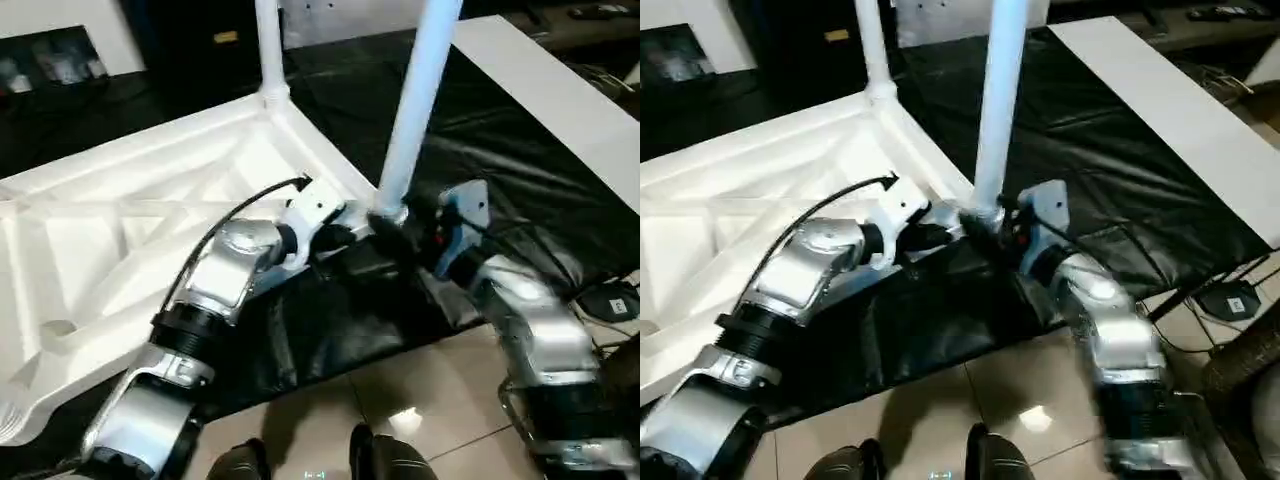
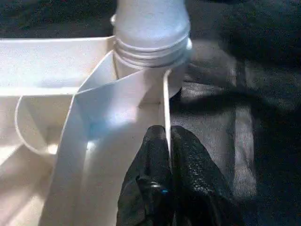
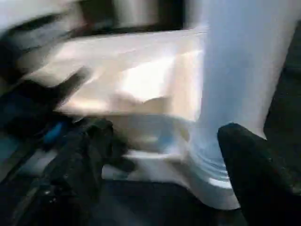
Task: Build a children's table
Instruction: Rotate leg to tighten
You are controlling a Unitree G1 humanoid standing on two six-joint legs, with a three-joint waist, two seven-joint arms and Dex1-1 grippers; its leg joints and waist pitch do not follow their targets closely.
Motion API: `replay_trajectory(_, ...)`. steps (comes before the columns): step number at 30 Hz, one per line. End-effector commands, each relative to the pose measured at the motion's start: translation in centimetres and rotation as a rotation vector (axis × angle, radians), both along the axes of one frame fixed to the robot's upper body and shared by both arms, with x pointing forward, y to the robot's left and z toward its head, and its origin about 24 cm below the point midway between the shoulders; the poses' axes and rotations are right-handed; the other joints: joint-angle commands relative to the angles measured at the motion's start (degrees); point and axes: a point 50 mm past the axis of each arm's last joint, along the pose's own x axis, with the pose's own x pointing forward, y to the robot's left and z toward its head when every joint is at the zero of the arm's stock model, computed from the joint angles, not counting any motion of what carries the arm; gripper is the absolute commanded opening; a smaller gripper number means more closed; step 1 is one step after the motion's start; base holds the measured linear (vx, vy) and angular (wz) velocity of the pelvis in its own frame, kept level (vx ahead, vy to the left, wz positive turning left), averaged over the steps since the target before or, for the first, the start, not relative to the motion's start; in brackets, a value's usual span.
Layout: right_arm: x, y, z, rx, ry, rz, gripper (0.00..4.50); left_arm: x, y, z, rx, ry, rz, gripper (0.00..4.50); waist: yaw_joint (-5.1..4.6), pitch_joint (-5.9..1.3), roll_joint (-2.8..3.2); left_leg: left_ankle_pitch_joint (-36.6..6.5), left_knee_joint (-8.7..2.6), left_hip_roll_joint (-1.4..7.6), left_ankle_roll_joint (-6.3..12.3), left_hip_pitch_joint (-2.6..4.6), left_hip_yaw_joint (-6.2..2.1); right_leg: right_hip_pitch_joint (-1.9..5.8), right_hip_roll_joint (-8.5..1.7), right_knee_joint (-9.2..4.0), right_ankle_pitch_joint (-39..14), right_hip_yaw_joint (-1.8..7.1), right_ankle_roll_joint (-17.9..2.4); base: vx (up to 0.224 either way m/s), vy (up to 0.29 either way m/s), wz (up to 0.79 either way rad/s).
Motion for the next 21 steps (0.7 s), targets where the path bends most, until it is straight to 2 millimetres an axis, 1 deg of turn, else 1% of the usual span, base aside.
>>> replay_trajectory(1, -0.5, -0.8, 1.2, 0.008, -0.032, 0.081, 4.26, -1.0, 1.3, -2.6, 0.104, 0.107, -0.067, 0.00, 0.64, -3.56, -0.91, -6.1, -2.84, 2.77, 10.28, 0.09, -1.32, 4.02, -4.91, -3.81, -18.2, 3.08, -9.9, 0.000, 0.000, 0.00)
replay_trajectory(2, -0.6, -1.2, 1.3, -0.007, -0.032, 0.108, 4.33, -1.2, 1.6, -2.6, 0.122, 0.106, -0.099, 0.00, 0.54, -3.46, -0.90, -7.0, -2.81, 2.86, 9.89, 0.35, -1.22, 3.78, -4.85, -3.99, -18.7, 3.01, -10.4, 0.000, 0.000, 0.00)
replay_trajectory(3, -0.9, -1.7, 1.5, -0.021, -0.023, 0.146, 4.40, -1.3, 2.1, -2.6, 0.145, 0.116, -0.121, 0.00, 0.51, -3.38, -1.00, -7.7, -2.90, 2.85, 9.37, 0.26, -1.32, 3.93, -4.90, -3.98, -19.6, 2.95, -10.6, 0.000, 0.000, 0.00)
replay_trajectory(4, -1.1, -2.1, 1.6, -0.030, -0.015, 0.176, 4.46, -1.4, 2.4, -2.6, 0.161, 0.124, -0.136, 0.00, 0.53, -3.35, -0.99, -8.1, -2.94, 2.94, 9.16, 0.41, -1.38, 3.92, -4.99, -3.98, -19.9, 2.97, -10.9, 0.000, 0.000, 0.00)
replay_trajectory(5, -1.3, -2.5, 1.7, -0.052, -0.007, 0.213, 4.46, -1.6, 2.8, -2.6, 0.181, 0.130, -0.182, 0.00, 0.59, -3.32, -0.95, -8.2, -2.96, 3.05, 8.99, 0.50, -1.39, 3.86, -5.06, -3.97, -19.9, 3.03, -11.1, 0.000, 0.000, 0.00)
replay_trajectory(6, -1.5, -2.9, 1.8, -0.077, 0.003, 0.253, 4.46, -1.8, 3.3, -2.6, 0.207, 0.135, -0.231, 0.00, 0.61, -3.19, -1.15, -8.6, -3.02, 3.06, 8.70, 0.52, -1.38, 3.84, -5.08, -4.05, -20.8, 3.06, -11.0, 0.000, 0.000, 0.00)
replay_trajectory(7, -1.7, -3.3, 1.9, -0.111, 0.003, 0.290, 4.46, -2.2, 3.7, -2.4, 0.225, 0.138, -0.305, 0.00, 0.73, -3.22, -1.15, -8.6, -3.03, 3.09, 8.52, 0.56, -1.39, 3.88, -5.16, -4.01, -21.1, 3.16, -11.0, 0.000, 0.000, 0.00)
replay_trajectory(8, -1.7, -3.3, 1.9, -0.111, 0.003, 0.290, 4.46, -2.2, 3.7, -2.4, 0.225, 0.138, -0.305, 0.00, 0.87, -3.20, -1.06, -8.5, -3.05, 3.12, 8.40, 0.60, -1.44, 3.83, -5.19, -3.97, -21.0, 3.15, -11.1, 0.000, 0.000, 0.00)
replay_trajectory(10, -1.9, -3.9, 2.1, -0.152, 0.033, 0.380, 4.46, -2.9, 4.5, -2.2, 0.269, 0.148, -0.428, 0.00, 1.10, -3.26, -1.05, -8.0, -3.02, 3.30, 8.17, 0.85, -1.33, 3.77, -5.21, -3.68, -18.9, 3.28, -12.0, 0.000, 0.000, 0.00)
replay_trajectory(11, -2.0, -4.0, 2.2, -0.172, 0.036, 0.418, 4.46, -3.1, 4.7, -2.0, 0.280, 0.149, -0.485, 0.00, 1.06, -3.16, -1.34, -8.1, -2.98, 3.23, 8.34, 0.79, -1.21, 3.74, -5.17, -3.76, -18.6, 3.31, -12.2, 0.000, 0.000, 0.00)
replay_trajectory(12, -2.0, -3.9, 2.3, -0.193, 0.034, 0.452, 4.46, -3.3, 4.8, -1.9, 0.297, 0.146, -0.528, 0.00, 1.27, -3.22, -1.27, -7.8, -2.97, 3.28, 8.29, 0.83, -1.16, 3.83, -5.27, -3.54, -18.2, 3.36, -12.5, 0.000, 0.000, 0.00)
replay_trajectory(13, -1.9, -3.9, 2.3, -0.218, 0.033, 0.493, 4.46, -3.5, 4.9, -1.7, 0.311, 0.146, -0.577, 0.00, 1.55, -3.29, -1.34, -7.3, -2.89, 3.32, 8.30, 0.85, -1.08, 3.85, -5.25, -3.44, -17.7, 3.32, -12.6, 0.000, 0.000, 0.00)
replay_trajectory(14, -1.9, -3.9, 2.2, -0.226, 0.034, 0.507, 4.46, -3.6, 4.8, -1.6, 0.314, 0.146, -0.592, 0.00, 1.77, -3.30, -1.28, -6.4, -2.85, 3.47, 8.32, 0.82, -1.04, 3.80, -5.22, -3.07, -16.3, 3.29, -13.1, 0.000, 0.000, 0.00)
replay_trajectory(15, -1.8, -3.7, 2.2, -0.234, 0.036, 0.536, 4.46, -3.7, 4.7, -1.5, 0.315, 0.145, -0.622, 0.00, 1.81, -3.27, -1.34, -6.1, -2.83, 3.47, 8.37, 0.79, -0.98, 3.79, -5.18, -3.02, -15.7, 3.29, -13.3, 0.000, 0.000, 0.00)
replay_trajectory(16, -1.8, -3.7, 2.2, -0.234, 0.036, 0.536, 4.46, -3.7, 4.7, -1.5, 0.315, 0.145, -0.622, 0.00, 2.03, -3.35, -1.20, -5.8, -2.78, 3.58, 8.38, 0.97, -0.91, 3.71, -5.16, -2.90, -15.0, 3.29, -13.7, 0.000, 0.000, 0.00)
replay_trajectory(17, -1.8, -3.7, 2.2, -0.234, 0.036, 0.536, 4.30, -3.7, 4.7, -1.5, 0.315, 0.145, -0.622, 0.00, 2.34, -3.34, -1.18, -5.3, -2.76, 3.68, 8.38, 1.04, -0.87, 3.69, -5.14, -2.72, -14.0, 3.34, -14.1, 0.000, 0.000, 0.00)
replay_trajectory(18, -1.7, -3.5, 2.1, -0.238, 0.040, 0.570, 4.30, -3.8, 4.6, -1.3, 0.316, 0.143, -0.654, 0.00, 2.52, -3.40, -1.21, -5.1, -2.72, 3.70, 8.43, 1.09, -0.85, 3.70, -5.17, -2.64, -13.6, 3.36, -14.2, 0.000, 0.000, 0.00)
replay_trajectory(19, -1.7, -3.0, 1.9, -0.234, 0.054, 0.636, 4.30, -3.9, 4.3, -0.9, 0.312, 0.135, -0.710, 0.00, 2.62, -3.52, -1.40, -4.5, -2.66, 3.64, 8.74, 0.97, -0.87, 3.86, -5.18, -2.38, -12.5, 3.28, -14.7, 0.000, 0.000, 0.00)
replay_trajectory(20, -1.7, -2.7, 1.8, -0.228, 0.059, 0.660, 4.30, -4.0, 4.1, -0.8, 0.313, 0.128, -0.724, 0.00, 2.71, -3.47, -1.50, -4.2, -2.62, 3.67, 9.00, 0.95, -0.82, 3.85, -5.19, -2.30, -12.0, 3.30, -15.0, 0.000, 0.000, 0.00)
replay_trajectory(21, -1.7, -2.6, 1.8, -0.226, 0.061, 0.669, 4.16, -4.0, 4.1, -0.8, 0.313, 0.126, -0.729, 0.00, 2.77, -3.52, -1.47, -4.1, -2.57, 3.63, 9.14, 0.96, -0.82, 3.86, -5.18, -2.21, -11.8, 3.27, -15.2, 0.000, 0.000, 0.00)
